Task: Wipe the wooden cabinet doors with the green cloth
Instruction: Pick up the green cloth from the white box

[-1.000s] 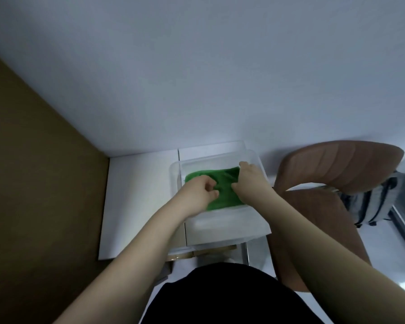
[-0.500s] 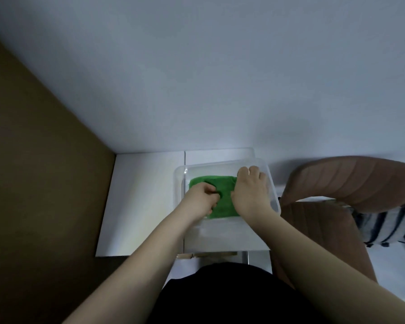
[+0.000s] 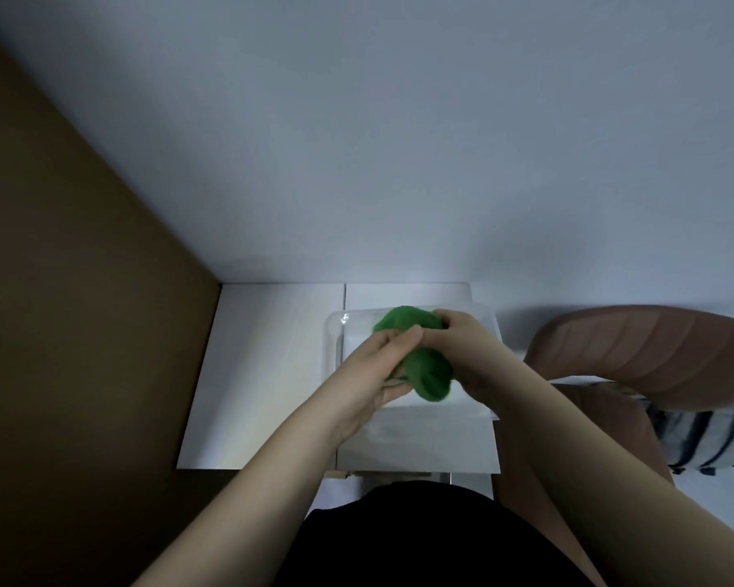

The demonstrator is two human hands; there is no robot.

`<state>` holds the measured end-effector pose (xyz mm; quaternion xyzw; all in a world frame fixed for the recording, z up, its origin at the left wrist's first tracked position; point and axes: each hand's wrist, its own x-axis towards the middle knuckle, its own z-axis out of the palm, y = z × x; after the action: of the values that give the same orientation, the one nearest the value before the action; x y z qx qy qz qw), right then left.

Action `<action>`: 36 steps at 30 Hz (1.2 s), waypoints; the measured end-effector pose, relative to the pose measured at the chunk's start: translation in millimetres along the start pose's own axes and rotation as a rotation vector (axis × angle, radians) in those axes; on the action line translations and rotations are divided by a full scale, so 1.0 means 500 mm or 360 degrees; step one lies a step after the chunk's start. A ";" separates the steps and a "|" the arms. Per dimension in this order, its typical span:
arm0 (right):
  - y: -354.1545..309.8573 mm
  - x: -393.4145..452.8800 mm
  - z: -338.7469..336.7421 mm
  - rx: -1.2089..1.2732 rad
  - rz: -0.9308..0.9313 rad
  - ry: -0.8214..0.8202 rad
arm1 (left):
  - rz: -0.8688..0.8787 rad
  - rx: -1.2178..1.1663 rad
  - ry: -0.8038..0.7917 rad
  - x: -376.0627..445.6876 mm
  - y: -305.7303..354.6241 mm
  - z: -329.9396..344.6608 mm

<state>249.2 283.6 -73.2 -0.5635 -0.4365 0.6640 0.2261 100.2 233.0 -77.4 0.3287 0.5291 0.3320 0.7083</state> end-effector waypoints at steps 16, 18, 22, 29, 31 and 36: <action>0.028 -0.059 0.025 0.1152 0.0387 -0.0683 | 0.0032 -0.0731 0.0021 -0.112 0.054 -0.077; 0.053 -0.078 0.062 0.1450 0.0351 -0.0874 | 0.0029 -0.0756 -0.0030 -0.127 0.051 -0.086; 0.071 -0.133 0.101 0.1690 0.0174 -0.1163 | -0.0014 -0.0610 -0.0028 -0.158 0.043 -0.108; 0.059 -0.228 0.180 0.1309 -0.0087 -0.0765 | 0.0357 0.0282 0.0230 -0.232 0.041 -0.110; 0.059 -0.261 0.195 0.1378 -0.0182 -0.0663 | 0.0552 0.0330 0.0390 -0.264 0.041 -0.108; 0.057 -0.348 0.201 0.1368 -0.0397 -0.0706 | 0.0780 0.0374 0.0504 -0.345 0.041 -0.097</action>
<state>205.5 98.4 -2.6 -0.2079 -0.2251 0.8556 0.4173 13.0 109.0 20.3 0.4704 0.5726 0.4765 0.4731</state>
